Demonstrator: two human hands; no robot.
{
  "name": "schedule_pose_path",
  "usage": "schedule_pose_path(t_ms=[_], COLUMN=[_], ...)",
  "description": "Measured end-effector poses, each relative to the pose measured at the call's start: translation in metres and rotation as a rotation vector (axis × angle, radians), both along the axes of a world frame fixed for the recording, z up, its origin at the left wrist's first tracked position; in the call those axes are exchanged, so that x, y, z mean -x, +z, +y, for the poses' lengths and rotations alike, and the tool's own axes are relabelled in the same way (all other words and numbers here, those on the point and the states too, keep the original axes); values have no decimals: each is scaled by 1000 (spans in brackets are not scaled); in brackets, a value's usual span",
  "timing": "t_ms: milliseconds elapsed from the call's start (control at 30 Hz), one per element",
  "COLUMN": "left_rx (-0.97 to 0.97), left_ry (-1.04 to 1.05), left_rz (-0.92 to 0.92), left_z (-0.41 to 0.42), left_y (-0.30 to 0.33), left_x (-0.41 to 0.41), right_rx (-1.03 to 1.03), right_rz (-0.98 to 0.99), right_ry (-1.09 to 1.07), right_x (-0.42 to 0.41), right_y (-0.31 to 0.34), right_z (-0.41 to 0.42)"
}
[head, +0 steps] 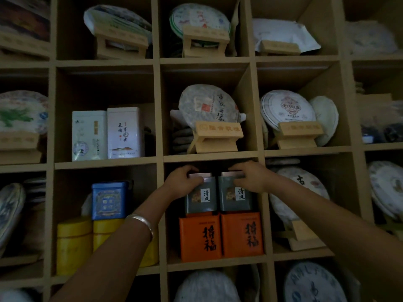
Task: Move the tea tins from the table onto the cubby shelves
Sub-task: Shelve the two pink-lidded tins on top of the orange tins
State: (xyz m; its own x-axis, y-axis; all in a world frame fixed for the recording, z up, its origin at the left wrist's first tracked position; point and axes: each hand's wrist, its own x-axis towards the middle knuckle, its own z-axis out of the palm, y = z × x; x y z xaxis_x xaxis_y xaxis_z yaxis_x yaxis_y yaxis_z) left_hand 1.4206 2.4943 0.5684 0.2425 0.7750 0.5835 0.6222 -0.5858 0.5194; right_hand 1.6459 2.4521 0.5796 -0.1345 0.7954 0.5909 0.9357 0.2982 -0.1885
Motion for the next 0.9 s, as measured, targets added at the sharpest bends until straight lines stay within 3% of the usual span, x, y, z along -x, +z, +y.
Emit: schedule_pose_path(t_ms=[900], left_rx=[0], left_ry=[-5], left_rz=[49], left_z=[7], left_y=[5], left_x=[2], right_rx=[16], right_rz=[-81], right_ry=[-64], right_x=[1], right_y=[-1], right_z=[8])
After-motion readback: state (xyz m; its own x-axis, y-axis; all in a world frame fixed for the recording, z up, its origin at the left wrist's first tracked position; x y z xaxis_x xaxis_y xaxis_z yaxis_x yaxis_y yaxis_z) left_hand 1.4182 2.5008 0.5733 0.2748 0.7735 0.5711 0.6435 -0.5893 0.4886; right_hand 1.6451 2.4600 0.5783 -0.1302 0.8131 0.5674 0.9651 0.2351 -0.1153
